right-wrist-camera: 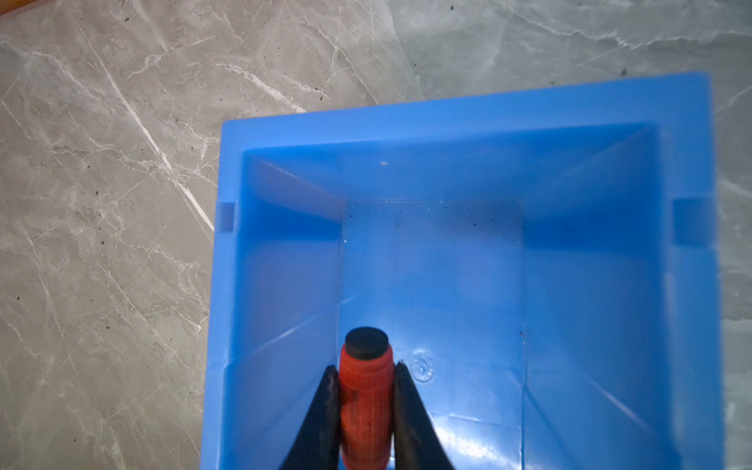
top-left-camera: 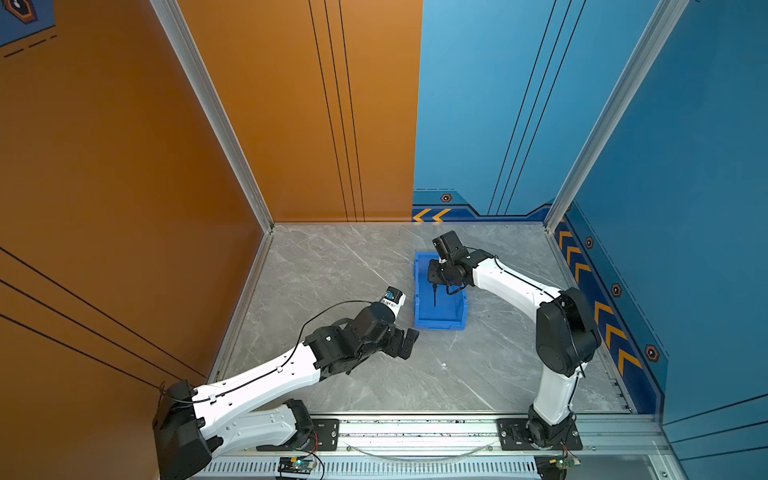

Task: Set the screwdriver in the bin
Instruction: 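Lift the screwdriver with the right gripper and carry it over the blue bin, then lower the screwdriver into the bin and open the right gripper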

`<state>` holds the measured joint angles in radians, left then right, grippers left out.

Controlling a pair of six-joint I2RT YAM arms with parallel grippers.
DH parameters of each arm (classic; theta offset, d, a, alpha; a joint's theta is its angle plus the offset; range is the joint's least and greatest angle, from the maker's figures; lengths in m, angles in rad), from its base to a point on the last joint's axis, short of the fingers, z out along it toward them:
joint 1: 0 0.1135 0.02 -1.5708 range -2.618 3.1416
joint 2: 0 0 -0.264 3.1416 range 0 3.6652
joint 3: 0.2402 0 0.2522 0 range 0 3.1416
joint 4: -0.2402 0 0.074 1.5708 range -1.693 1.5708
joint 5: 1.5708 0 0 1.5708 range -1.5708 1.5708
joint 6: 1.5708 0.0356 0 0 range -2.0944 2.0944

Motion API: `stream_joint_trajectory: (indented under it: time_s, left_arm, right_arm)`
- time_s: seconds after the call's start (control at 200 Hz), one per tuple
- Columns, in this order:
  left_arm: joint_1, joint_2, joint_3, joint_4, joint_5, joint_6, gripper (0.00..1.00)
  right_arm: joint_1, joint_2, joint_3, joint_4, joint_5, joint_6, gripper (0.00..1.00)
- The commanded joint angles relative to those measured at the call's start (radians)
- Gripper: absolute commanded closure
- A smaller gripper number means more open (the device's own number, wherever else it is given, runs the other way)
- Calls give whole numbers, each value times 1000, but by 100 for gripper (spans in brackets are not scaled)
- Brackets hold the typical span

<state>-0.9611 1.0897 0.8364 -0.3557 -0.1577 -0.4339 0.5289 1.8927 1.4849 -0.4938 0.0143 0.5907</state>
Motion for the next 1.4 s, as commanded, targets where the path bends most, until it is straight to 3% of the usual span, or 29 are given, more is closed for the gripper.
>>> stream_joint_trajectory:
  time_s: [0.0,0.631,1.026,1.392]
  left_arm:
    - [17,12,43,-54,-22,17,2]
    - [94,18,72,-112,78,14,2]
    - [131,-84,5,-130,83,-5,2]
    - [152,-173,-38,-149,68,-22,2]
  right_arm:
    - [-8,42,34,15,-16,-12,100]
    - [9,215,28,70,-13,46,100]
    - [24,226,2,72,27,67,88]
    - [55,189,-18,68,86,74,66]
